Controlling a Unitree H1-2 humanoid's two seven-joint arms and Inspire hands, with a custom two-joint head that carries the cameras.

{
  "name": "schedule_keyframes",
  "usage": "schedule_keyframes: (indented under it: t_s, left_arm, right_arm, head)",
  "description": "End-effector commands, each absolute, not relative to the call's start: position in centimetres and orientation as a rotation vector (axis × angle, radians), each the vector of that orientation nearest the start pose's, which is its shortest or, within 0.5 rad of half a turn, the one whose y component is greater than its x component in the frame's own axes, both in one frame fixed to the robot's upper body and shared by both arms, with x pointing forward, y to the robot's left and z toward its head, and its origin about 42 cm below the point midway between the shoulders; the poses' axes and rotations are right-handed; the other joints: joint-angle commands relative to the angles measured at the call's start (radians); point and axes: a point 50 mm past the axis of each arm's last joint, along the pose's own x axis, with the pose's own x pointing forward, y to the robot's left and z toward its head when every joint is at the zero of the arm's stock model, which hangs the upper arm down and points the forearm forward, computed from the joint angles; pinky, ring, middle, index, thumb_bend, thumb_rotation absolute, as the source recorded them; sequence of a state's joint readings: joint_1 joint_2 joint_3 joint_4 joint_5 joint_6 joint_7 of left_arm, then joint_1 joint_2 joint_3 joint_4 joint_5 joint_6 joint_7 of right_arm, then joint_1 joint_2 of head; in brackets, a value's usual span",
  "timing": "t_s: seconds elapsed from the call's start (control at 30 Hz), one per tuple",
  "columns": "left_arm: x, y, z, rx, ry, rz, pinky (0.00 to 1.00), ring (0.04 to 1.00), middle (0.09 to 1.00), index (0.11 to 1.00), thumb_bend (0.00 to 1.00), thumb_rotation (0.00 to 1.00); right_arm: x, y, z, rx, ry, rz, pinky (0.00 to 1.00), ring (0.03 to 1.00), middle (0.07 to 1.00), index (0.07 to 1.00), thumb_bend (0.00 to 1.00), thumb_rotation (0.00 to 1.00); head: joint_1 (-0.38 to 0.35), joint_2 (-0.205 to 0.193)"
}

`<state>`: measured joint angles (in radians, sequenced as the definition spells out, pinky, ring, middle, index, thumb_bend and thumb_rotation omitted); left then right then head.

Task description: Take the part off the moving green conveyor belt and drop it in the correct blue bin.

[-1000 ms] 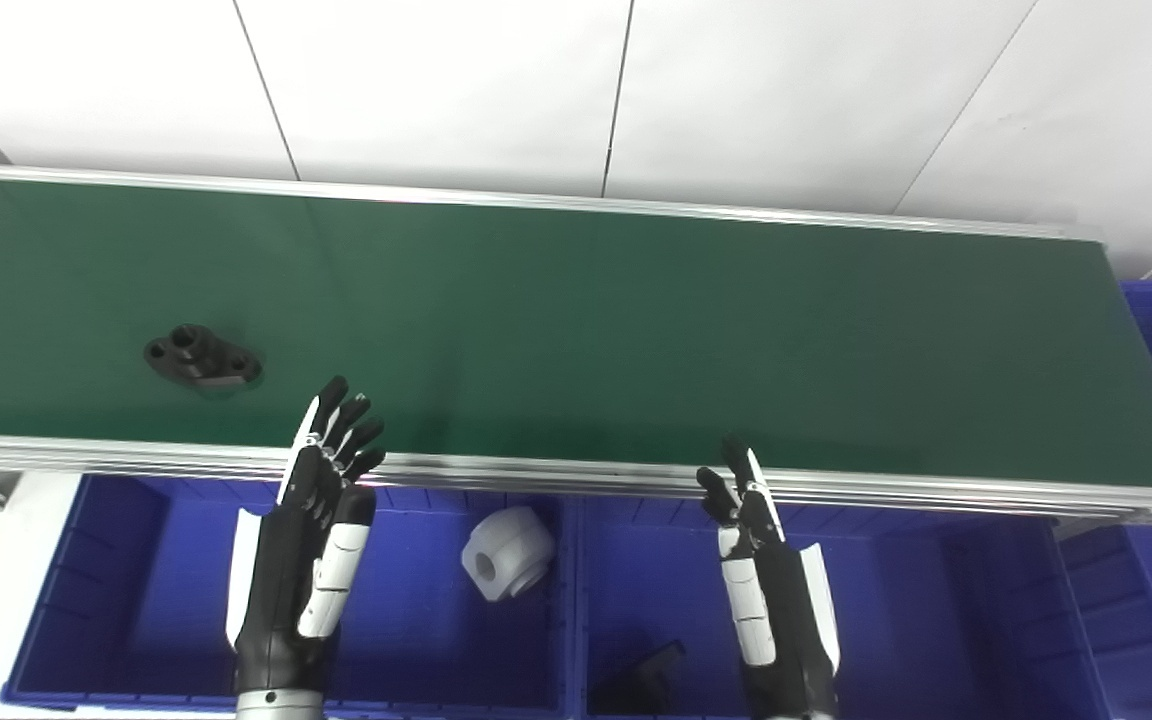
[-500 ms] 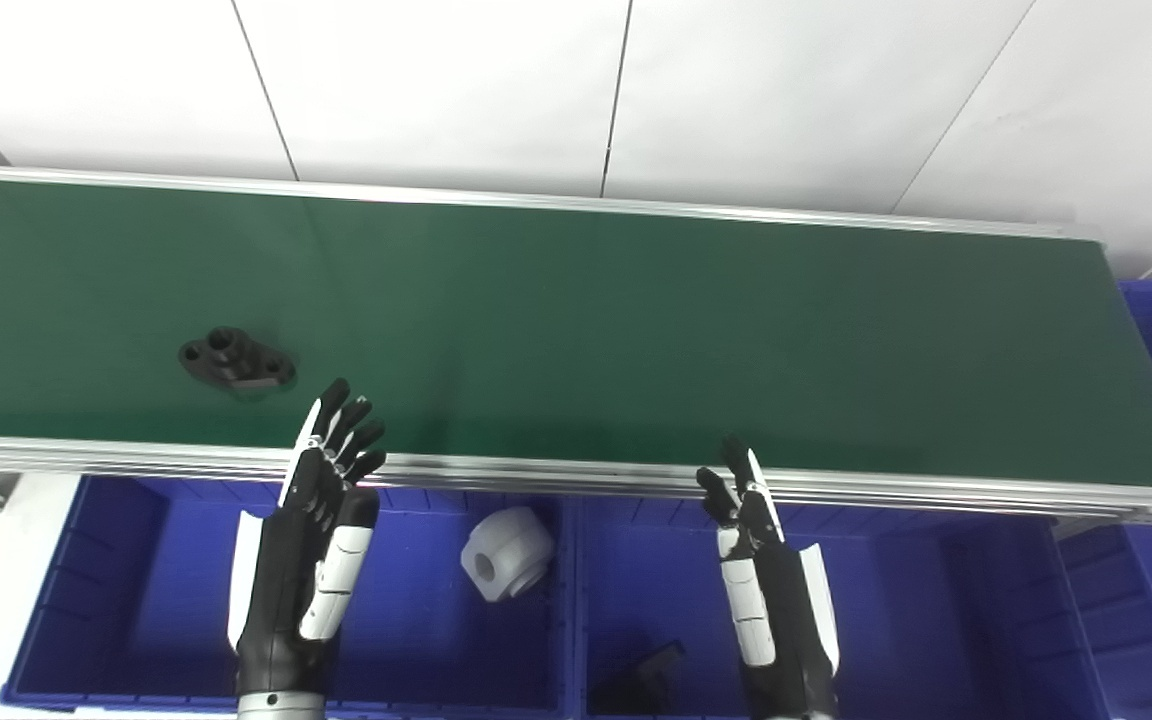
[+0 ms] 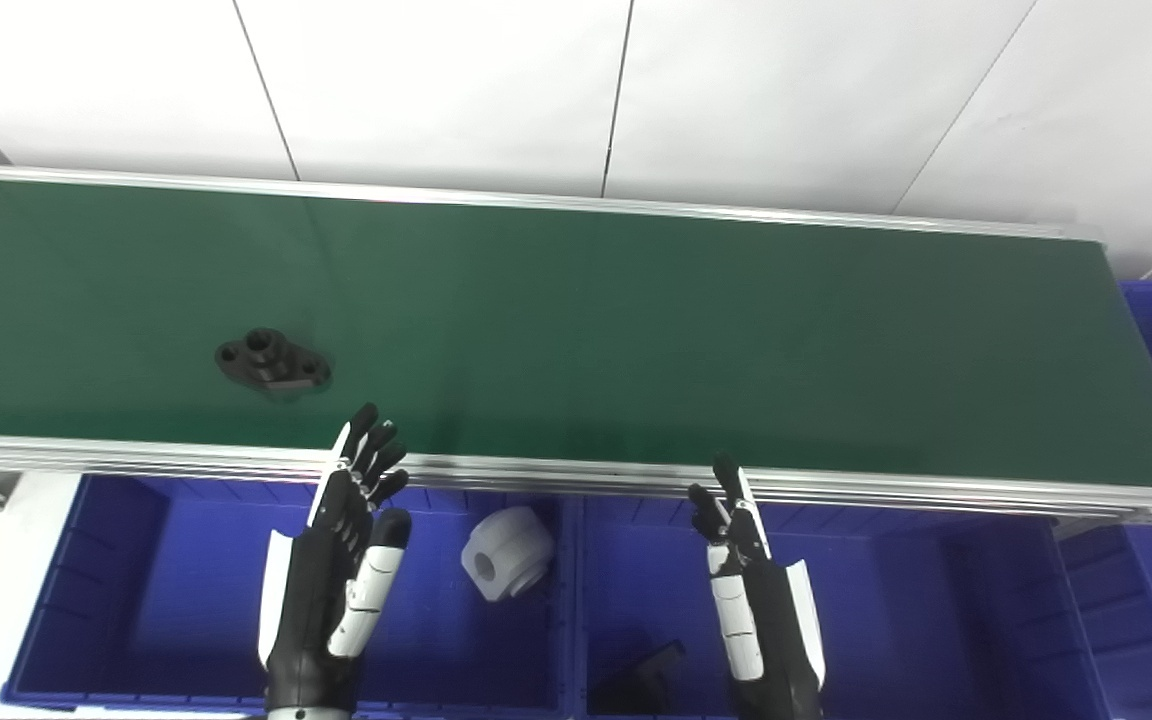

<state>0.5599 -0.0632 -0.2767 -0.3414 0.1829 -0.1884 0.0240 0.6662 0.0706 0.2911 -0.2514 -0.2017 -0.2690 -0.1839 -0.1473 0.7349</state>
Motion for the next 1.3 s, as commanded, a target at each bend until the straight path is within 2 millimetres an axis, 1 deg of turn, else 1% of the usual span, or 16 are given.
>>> schedule_keyframes:
  t_s: [0.0,0.03,0.13,0.17,0.2,0.23,0.33,0.37,0.47,0.63,0.77,0.87,0.9,1.0,1.07,1.27]
  left_arm:
    - [10.7,14.4,10.9,0.003,-0.056,-0.056,0.82,0.87,0.901,0.927,0.53,0.82]
    - [10.7,14.4,10.7,0.003,-0.054,-0.056,0.83,0.869,0.9,0.926,0.53,0.81]
    - [10.7,14.3,10.5,0.006,-0.054,-0.056,0.82,0.864,0.897,0.922,0.54,0.81]
    - [10.7,14.2,10.4,0.008,-0.052,-0.057,0.81,0.863,0.896,0.922,0.54,0.81]
    - [10.7,14.1,10.3,0.009,-0.051,-0.058,0.81,0.863,0.896,0.922,0.54,0.81]
    - [10.7,14.0,10.2,0.007,-0.05,-0.06,0.81,0.863,0.896,0.922,0.54,0.81]
    - [10.7,13.9,10.1,0.004,-0.051,-0.061,0.8,0.858,0.893,0.915,0.55,0.79]
    - [10.7,13.7,10.0,0.003,-0.052,-0.061,0.8,0.857,0.893,0.914,0.55,0.79]
    - [10.7,13.4,9.4,0.0,-0.05,-0.06,0.77,0.839,0.879,0.895,0.57,0.75]
    - [10.8,13.1,8.7,-0.009,-0.052,-0.058,0.75,0.83,0.865,0.87,0.58,0.71]
    - [10.7,12.9,7.9,-0.013,-0.051,-0.061,0.74,0.824,0.863,0.863,0.57,0.69]
    - [10.8,12.8,7.7,-0.015,-0.053,-0.058,0.74,0.824,0.864,0.861,0.55,0.68]
    - [10.8,12.8,7.4,-0.01,-0.052,-0.058,0.74,0.824,0.864,0.861,0.55,0.68]
    - [10.9,12.8,6.9,-0.003,-0.052,-0.059,0.72,0.818,0.863,0.859,0.54,0.68]
    - [10.9,12.8,6.8,-0.008,-0.051,-0.058,0.73,0.822,0.866,0.861,0.51,0.66]
    - [10.9,13.0,6.9,-0.014,-0.056,-0.059,0.72,0.823,0.867,0.858,0.48,0.63]
  right_arm:
    - [6.9,-14.9,8.3,-0.004,0.023,-0.083,0.92,0.938,1.0,0.996,0.7,1.0]
    - [6.9,-15.0,8.1,-0.004,0.023,-0.081,0.92,0.942,1.0,0.998,0.69,1.0]
    - [6.9,-15.0,7.9,-0.006,0.022,-0.078,0.93,0.946,1.0,1.0,0.69,1.0]
    - [6.9,-15.1,7.8,-0.004,0.022,-0.078,0.93,0.946,1.0,1.0,0.69,1.0]
    - [6.9,-15.2,7.7,-0.002,0.023,-0.079,0.93,0.946,1.0,1.0,0.69,1.0]
    - [6.8,-15.4,7.6,-0.003,0.025,-0.078,0.93,0.945,1.0,1.0,0.69,0.99]
    - [6.8,-15.5,7.4,-0.006,0.027,-0.076,0.93,0.948,1.0,1.0,0.7,1.0]
    - [6.7,-15.7,7.3,-0.006,0.029,-0.076,0.93,0.948,1.0,1.0,0.7,1.0]
    - [6.6,-16.1,6.8,-0.011,0.029,-0.071,0.94,0.956,1.0,1.0,0.69,1.0]
    - [6.6,-16.3,6.2,-0.011,0.03,-0.065,0.96,0.966,1.0,1.0,0.68,1.0]
    - [6.6,-16.5,5.3,-0.012,0.036,-0.062,0.95,0.961,1.0,1.0,0.68,1.0]
    - [6.6,-16.5,5.0,-0.01,0.04,-0.062,0.95,0.96,1.0,1.0,0.69,1.0]
    - [6.7,-16.5,4.8,-0.009,0.044,-0.061,0.95,0.959,1.0,1.0,0.69,1.0]
    - [6.8,-16.4,4.4,-0.009,0.049,-0.061,0.94,0.954,1.0,1.0,0.68,0.98]
    - [6.9,-16.3,4.3,-0.008,0.052,-0.063,0.93,0.95,1.0,1.0,0.66,0.98]
    - [7.0,-16.0,4.5,-0.011,0.049,-0.063,0.92,0.94,1.0,1.0,0.64,0.98]
  head:
    - [0.0,0.001]
    - [0.007,-0.011]
    - [0.01,-0.014]
    - [0.041,-0.035]
    - [0.041,-0.035]
    - [0.06,-0.047]
    - [0.06,-0.047]
    - [0.09,-0.07]
    - [0.111,-0.094]
    - [0.114,-0.122]
    - [0.106,-0.18]
    - [0.106,-0.18]
    - [0.097,-0.221]
    - [0.089,-0.238]
    - [0.083,-0.248]
    - [0.066,-0.238]
